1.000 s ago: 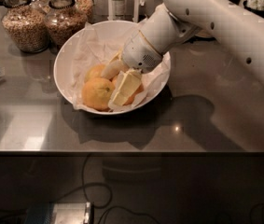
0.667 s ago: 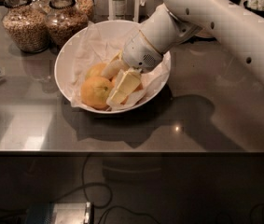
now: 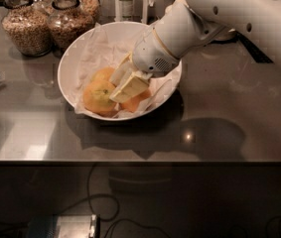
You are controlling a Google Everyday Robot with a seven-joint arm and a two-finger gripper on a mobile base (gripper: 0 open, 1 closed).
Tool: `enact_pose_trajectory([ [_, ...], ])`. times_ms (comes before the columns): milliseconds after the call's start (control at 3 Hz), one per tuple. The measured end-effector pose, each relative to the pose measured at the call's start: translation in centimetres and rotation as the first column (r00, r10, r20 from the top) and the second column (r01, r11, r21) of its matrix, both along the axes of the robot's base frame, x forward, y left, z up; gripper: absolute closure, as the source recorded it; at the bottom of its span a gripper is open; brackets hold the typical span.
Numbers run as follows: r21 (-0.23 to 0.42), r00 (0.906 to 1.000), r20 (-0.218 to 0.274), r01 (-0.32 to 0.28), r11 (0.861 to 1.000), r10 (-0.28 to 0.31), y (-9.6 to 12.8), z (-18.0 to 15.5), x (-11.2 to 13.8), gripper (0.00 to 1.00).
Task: Pick orange from white bowl
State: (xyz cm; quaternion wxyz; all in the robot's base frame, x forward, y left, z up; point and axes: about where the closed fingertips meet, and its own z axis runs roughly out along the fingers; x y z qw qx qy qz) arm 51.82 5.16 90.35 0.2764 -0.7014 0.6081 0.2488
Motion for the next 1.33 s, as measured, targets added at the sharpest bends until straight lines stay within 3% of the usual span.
enact_pose_trajectory([
  [333, 0.007, 0.9992, 0.029, 0.027, 1.000, -0.027, 0.0, 1.5, -0.5, 1.00],
  [667, 0.008, 0.9995, 0.028, 0.017, 1.000, -0.018, 0.2, 2.7, -0.7, 1.00],
  [1000, 0.008, 0.9995, 0.028, 0.017, 1.000, -0.017, 0.2, 2.7, -0.7, 0.95],
  [1333, 0.008, 0.9995, 0.028, 0.017, 1.000, -0.017, 0.2, 2.7, -0.7, 0.78],
])
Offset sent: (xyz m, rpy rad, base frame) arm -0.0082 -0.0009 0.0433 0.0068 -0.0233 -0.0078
